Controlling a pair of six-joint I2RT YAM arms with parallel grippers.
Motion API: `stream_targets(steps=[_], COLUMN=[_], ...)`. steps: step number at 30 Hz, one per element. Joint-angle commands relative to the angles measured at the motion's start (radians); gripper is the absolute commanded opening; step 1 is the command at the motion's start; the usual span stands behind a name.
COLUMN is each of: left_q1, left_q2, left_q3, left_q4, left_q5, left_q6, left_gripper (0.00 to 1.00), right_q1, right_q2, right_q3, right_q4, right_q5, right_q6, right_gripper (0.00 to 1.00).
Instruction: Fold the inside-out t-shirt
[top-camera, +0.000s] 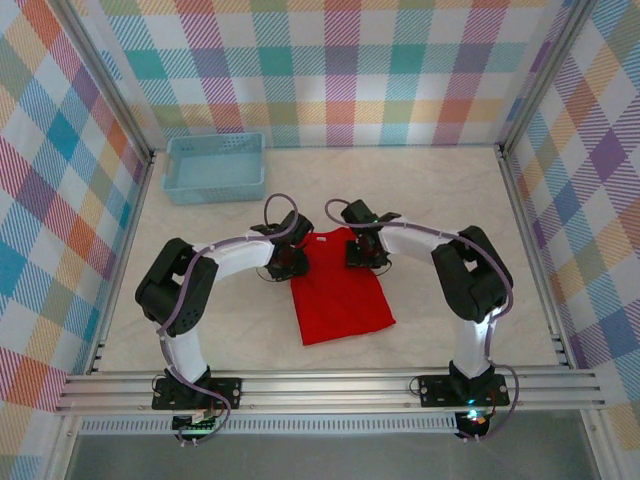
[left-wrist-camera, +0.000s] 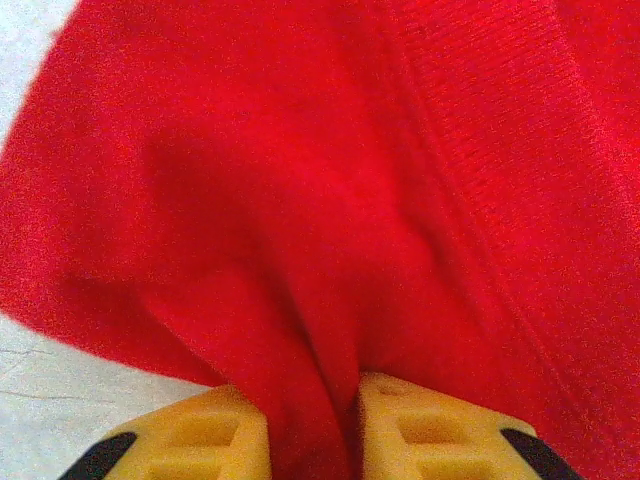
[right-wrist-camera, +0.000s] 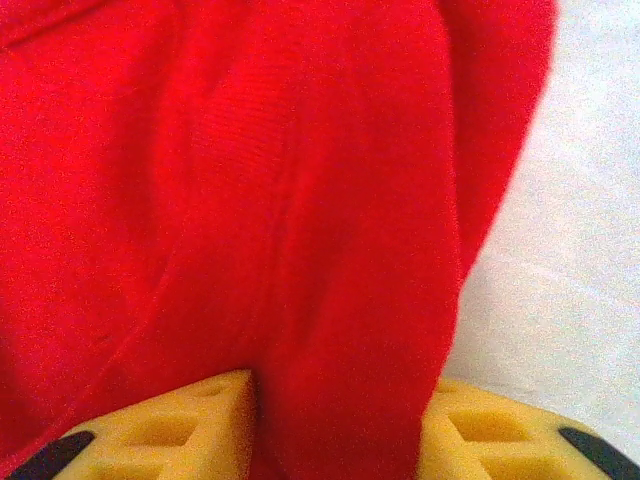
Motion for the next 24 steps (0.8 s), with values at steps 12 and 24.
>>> stream_targets(steps=[12,24], left_q1=[-0.028,0.028], left_q2=[-0.159,-0.474], left_q3=[-0.159,-0.293], left_q4=[0.239,0.315], left_q5=[-0.005,0.049], left_q6=[0.026,0.060], left_gripper=[0.01,0.00], right_q1=[-0.048,-0.162], right_q2=[-0.224,-0.571], right_q3=[-0.244,-0.370], right_q4=[0.184,0.298], right_q5=[-0.143,-0.347], right_q6=[0.055,0.047], right_gripper=[0.08,0.00])
